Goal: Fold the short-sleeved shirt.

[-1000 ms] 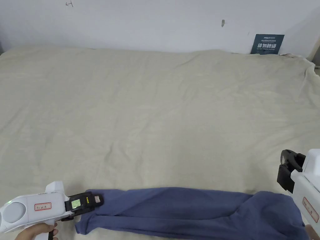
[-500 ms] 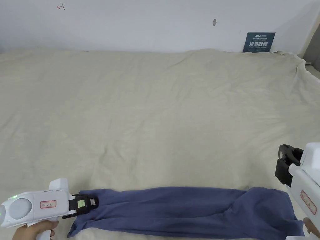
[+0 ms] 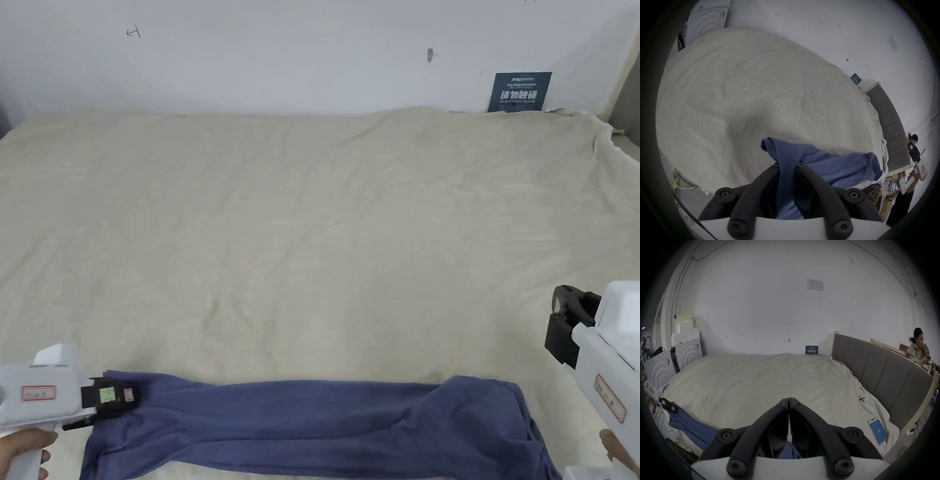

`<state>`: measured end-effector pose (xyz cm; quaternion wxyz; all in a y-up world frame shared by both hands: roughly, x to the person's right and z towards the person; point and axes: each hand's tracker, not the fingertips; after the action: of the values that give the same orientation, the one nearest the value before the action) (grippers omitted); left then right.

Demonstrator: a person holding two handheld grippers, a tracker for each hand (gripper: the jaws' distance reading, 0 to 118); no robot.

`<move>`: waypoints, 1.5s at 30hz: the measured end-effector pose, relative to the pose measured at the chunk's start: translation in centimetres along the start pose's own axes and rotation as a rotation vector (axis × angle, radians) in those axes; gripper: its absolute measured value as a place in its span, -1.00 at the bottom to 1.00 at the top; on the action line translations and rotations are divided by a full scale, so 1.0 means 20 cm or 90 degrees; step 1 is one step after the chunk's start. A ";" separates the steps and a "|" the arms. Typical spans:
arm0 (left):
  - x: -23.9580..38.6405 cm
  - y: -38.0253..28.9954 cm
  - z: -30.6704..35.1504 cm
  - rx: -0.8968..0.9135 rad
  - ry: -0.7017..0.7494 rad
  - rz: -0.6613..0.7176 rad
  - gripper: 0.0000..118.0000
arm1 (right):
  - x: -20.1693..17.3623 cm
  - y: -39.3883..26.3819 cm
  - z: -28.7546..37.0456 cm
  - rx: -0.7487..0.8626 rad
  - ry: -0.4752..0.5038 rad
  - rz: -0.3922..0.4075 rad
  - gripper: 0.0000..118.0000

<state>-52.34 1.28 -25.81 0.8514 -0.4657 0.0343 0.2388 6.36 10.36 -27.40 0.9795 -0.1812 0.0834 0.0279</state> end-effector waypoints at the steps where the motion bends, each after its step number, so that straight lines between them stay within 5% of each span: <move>1: 0.06 -0.01 0.01 0.000 0.016 -0.009 -0.91 | 0.00 0.00 0.00 0.001 0.002 -0.002 -1.00; 16: 1.05 -0.19 -0.32 -0.069 -0.070 -0.181 -0.91 | 0.14 -0.05 0.09 0.007 0.008 -0.024 -1.00; 26: 1.38 -0.39 -0.75 -0.123 -0.064 -0.183 -0.90 | 0.21 -0.09 0.14 -0.006 -0.016 -0.033 -1.00; 28: 1.41 -0.41 -0.79 -0.131 -0.039 -0.193 -0.74 | 0.21 -0.09 0.14 -0.008 -0.016 -0.032 -1.00; 30: 1.42 -0.42 -0.83 -0.130 -0.034 -0.202 -0.23 | 0.21 -0.09 0.14 -0.009 -0.017 -0.030 -1.00; 32: 1.43 -0.41 -0.82 -0.130 -0.058 -0.201 -0.13 | 0.23 -0.10 0.14 -0.010 -0.017 -0.030 -1.00; 34: 1.45 -0.43 -0.73 -0.130 -0.084 -0.198 0.36 | 0.24 -0.10 0.14 -0.010 -0.017 -0.033 -1.00; 36: 1.45 -0.41 -0.66 -0.112 -0.102 -0.187 0.61 | 0.24 -0.10 0.14 -0.010 -0.017 -0.036 -1.00; 45: 1.26 -0.30 -0.30 0.050 -0.046 -0.177 0.73 | 0.22 -0.05 0.16 0.001 -0.009 -0.037 -1.00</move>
<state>-26.44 3.21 -31.67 0.8946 -0.4232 -0.0519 0.1336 11.29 10.68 -24.80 0.9806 -0.1828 0.0709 0.0004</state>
